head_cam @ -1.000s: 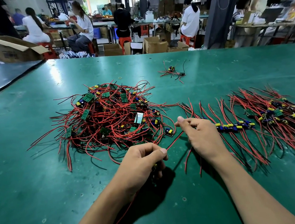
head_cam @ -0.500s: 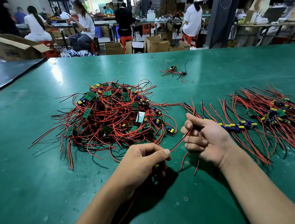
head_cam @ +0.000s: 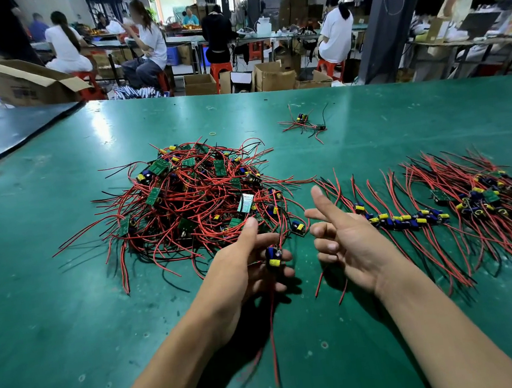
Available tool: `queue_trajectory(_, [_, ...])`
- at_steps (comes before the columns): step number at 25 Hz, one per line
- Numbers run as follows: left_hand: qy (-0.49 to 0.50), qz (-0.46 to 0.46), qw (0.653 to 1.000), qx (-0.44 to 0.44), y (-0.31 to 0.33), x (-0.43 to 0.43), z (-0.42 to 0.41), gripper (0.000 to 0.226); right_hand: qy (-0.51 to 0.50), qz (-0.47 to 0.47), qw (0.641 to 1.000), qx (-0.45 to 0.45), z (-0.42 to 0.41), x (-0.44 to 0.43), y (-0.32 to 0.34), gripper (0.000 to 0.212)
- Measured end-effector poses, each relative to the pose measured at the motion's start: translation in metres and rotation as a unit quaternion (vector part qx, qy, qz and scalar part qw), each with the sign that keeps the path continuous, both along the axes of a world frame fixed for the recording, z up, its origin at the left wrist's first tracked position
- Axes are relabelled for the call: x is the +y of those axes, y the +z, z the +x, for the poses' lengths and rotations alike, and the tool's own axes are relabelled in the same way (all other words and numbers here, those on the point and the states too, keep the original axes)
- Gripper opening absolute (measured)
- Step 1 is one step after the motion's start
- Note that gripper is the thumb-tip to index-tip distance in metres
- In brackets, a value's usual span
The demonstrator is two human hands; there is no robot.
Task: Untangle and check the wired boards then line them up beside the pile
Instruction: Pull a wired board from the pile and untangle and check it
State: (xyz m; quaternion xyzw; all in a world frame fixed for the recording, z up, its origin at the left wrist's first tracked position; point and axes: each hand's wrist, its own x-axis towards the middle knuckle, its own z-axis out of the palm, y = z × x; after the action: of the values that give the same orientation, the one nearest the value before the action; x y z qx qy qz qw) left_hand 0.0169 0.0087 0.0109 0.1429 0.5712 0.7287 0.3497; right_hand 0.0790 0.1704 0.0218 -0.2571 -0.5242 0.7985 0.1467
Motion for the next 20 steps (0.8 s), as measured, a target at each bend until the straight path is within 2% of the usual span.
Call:
queue_trajectory(3, [-0.018, 0.002, 1.0, -0.008, 0.0, -0.001, -0.003, 0.074, 0.024, 0.051, 0.998, 0.01, 0.001, -0.003, -0.001, 0.064])
queue_trajectory(6, [-0.032, 0.012, 0.999, 0.0, -0.001, -0.001, -0.005, 0.074, 0.036, 0.15, 0.988, 0.009, 0.0, -0.011, -0.003, 0.062])
queue_trajectory(10, [-0.035, 0.021, 0.999, 0.003, -0.004, -0.001, -0.007, 0.076, 0.063, 0.355, 0.933, -0.009, -0.001, -0.028, -0.009, 0.046])
queue_trajectory(12, [-0.042, 0.023, 0.999, 0.008, -0.007, 0.0, -0.009, 0.078, 0.041, 0.426, 0.904, -0.003, -0.002, -0.033, -0.01, 0.038])
queue_trajectory(17, [-0.044, 0.04, 0.998, -0.002, -0.006, -0.001, -0.008, 0.073, -0.053, 0.466, 0.883, 0.008, -0.003, -0.024, -0.009, 0.022])
queue_trajectory(20, [0.001, 0.019, 1.0, 0.004, -0.004, 0.0, -0.005, 0.057, -0.17, 0.467, 0.867, -0.028, -0.001, -0.004, -0.01, 0.021])
